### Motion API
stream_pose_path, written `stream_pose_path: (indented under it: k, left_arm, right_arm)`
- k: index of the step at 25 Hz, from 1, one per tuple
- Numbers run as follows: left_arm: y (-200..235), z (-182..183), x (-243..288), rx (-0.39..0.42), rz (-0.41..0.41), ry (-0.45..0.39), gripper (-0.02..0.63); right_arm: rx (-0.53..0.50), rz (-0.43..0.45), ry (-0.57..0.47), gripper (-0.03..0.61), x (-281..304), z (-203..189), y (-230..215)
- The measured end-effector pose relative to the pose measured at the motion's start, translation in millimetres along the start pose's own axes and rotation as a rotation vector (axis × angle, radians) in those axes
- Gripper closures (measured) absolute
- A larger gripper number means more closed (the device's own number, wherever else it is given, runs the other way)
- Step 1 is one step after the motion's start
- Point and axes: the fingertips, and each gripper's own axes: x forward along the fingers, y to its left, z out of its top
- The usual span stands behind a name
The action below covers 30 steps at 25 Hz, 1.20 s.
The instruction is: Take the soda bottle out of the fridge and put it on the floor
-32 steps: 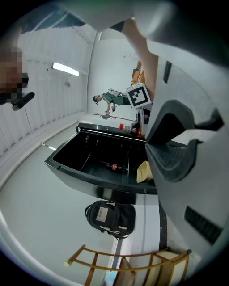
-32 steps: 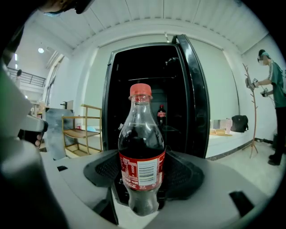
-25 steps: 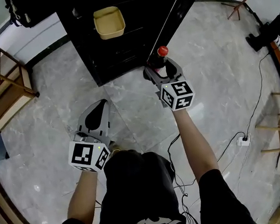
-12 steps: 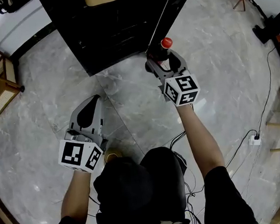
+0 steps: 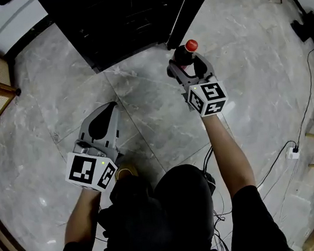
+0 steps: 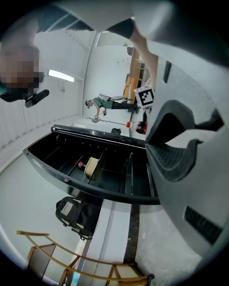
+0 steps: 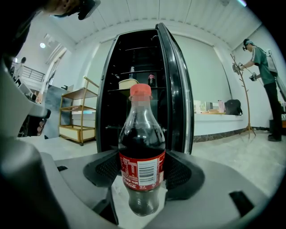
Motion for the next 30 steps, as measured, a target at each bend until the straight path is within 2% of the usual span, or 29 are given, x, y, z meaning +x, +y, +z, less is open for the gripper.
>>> stream_pose_path:
  k: [8, 15, 21, 30]
  left_arm:
    - [5, -43, 10, -0.009, -0.013, 0.043, 0.607]
    - [7, -73, 11, -0.020, -0.009, 0.068, 0.607]
    - [4, -86, 13, -0.023, -0.016, 0.095, 0.607]
    - [1, -89, 13, -0.015, -0.012, 0.095, 0.607]
  right_arm:
    - [0.034, -0.020, 0.046, 0.267, -4, -72, -3]
    - [0.086, -0.050, 0.070, 0.267, -11, -115, -3]
    - [0.112, -0.063, 0.047, 0.267, -16, -126, -4]
    - [0.064, -0.062, 0.011, 0.265, -26, -128, 5]
